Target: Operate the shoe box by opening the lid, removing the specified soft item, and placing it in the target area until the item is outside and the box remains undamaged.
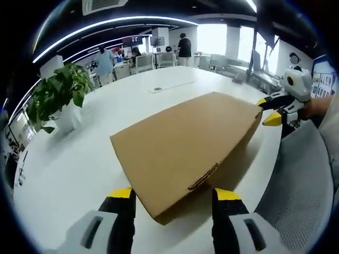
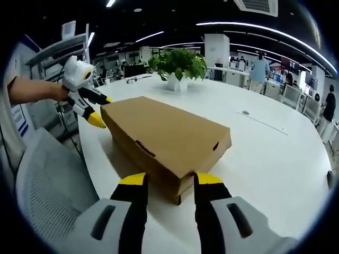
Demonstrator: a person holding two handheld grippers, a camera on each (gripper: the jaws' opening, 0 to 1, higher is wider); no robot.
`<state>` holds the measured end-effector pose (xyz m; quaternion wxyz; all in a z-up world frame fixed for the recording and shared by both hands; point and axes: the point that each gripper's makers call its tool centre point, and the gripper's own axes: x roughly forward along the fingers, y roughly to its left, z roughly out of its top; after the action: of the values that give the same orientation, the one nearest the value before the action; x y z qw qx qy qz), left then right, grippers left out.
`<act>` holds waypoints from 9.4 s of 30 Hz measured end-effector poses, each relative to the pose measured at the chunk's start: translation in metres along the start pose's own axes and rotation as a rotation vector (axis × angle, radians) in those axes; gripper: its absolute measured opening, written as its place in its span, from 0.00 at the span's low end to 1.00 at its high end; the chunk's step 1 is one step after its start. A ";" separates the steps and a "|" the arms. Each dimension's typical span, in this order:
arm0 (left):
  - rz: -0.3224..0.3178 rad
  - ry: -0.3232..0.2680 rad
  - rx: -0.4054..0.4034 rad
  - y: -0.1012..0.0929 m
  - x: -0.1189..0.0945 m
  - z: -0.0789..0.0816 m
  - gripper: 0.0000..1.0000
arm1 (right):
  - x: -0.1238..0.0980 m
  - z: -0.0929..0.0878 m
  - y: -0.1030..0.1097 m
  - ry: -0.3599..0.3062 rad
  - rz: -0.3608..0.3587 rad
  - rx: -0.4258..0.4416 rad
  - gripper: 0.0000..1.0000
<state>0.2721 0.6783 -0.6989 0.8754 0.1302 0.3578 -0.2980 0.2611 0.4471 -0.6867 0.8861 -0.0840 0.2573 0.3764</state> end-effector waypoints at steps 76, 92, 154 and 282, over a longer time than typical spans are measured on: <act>0.266 -0.220 -0.041 0.095 -0.031 0.118 0.04 | 0.004 0.138 -0.070 -0.166 -0.082 -0.157 0.29; 0.283 -0.242 -0.090 0.108 -0.025 0.128 0.02 | 0.021 0.096 -0.089 -0.053 -0.130 -0.077 0.23; 0.282 -0.184 -0.215 0.125 0.024 0.099 0.09 | 0.066 0.059 -0.119 0.075 -0.214 -0.096 0.00; 0.151 -0.063 -0.306 0.049 0.030 0.073 0.26 | 0.048 0.058 -0.102 0.181 -0.056 -0.022 0.27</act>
<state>0.3591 0.6723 -0.6676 0.9156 0.0122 0.3605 -0.1775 0.3840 0.4254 -0.6666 0.8685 -0.1345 0.3295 0.3451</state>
